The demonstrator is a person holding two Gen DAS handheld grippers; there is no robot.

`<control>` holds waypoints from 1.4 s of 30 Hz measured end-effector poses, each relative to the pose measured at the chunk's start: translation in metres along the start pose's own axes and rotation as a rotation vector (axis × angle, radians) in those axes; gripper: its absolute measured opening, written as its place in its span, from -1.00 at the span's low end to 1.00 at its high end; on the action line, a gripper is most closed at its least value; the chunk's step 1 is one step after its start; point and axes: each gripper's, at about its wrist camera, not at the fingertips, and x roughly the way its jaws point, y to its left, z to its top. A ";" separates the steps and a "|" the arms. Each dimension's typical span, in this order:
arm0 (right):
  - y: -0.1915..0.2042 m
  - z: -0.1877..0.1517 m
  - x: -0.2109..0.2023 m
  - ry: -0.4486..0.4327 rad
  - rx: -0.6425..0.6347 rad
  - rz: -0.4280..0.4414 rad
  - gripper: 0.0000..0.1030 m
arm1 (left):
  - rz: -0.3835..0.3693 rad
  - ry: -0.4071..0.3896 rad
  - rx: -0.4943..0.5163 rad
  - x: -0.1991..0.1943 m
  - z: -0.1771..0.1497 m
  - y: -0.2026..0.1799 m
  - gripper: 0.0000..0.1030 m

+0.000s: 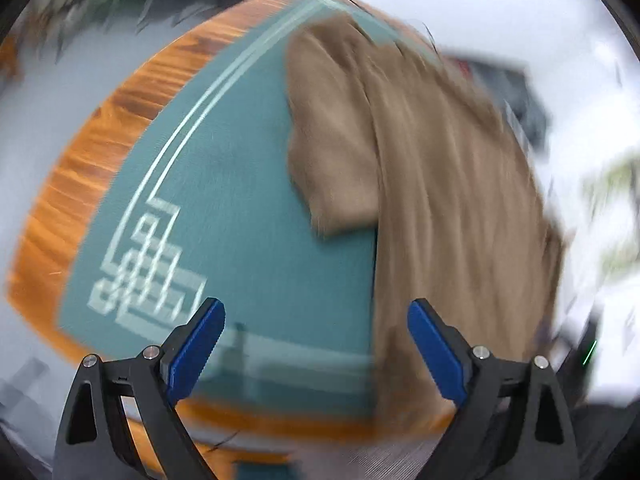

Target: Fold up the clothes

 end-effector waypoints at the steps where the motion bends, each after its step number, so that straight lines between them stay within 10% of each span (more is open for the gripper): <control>1: -0.003 -0.001 0.000 0.002 0.006 0.008 0.72 | -0.022 -0.011 -0.043 0.006 0.009 0.003 0.84; 6: -0.009 -0.007 -0.003 -0.003 0.026 0.003 0.73 | 0.004 -0.010 -0.067 0.055 0.066 0.008 0.84; 10: -0.015 -0.013 -0.003 -0.005 0.061 -0.008 0.85 | 0.058 -0.025 -0.042 0.055 0.051 -0.015 0.80; 12: -0.020 -0.015 -0.003 -0.004 0.084 -0.012 0.92 | 0.087 -0.023 -0.035 0.060 0.050 -0.014 0.56; 16: -0.028 -0.019 -0.004 -0.003 0.106 -0.012 0.97 | 0.145 0.012 -0.058 0.058 0.062 -0.006 -0.69; 19: -0.031 -0.023 -0.005 -0.004 0.104 -0.010 0.97 | 0.219 -0.043 -0.061 0.040 0.073 -0.004 -0.85; 24: -0.038 -0.028 -0.009 -0.001 0.106 -0.009 0.98 | 0.379 -0.215 -0.028 -0.019 0.103 0.001 -0.87; 29: -0.045 -0.033 -0.012 -0.002 0.115 -0.011 0.98 | 0.229 -0.153 -0.040 -0.037 0.116 0.014 -0.83; 34: -0.051 -0.039 -0.016 -0.002 0.124 -0.013 0.98 | 0.199 -0.043 0.015 0.018 0.095 -0.008 0.23; 40: -0.057 -0.045 -0.021 0.011 0.123 -0.012 0.98 | 0.147 0.056 0.011 0.063 0.068 -0.016 0.19; 42: -0.058 -0.048 -0.022 0.012 0.123 -0.012 0.98 | 0.135 0.055 0.000 0.066 0.066 -0.018 -0.34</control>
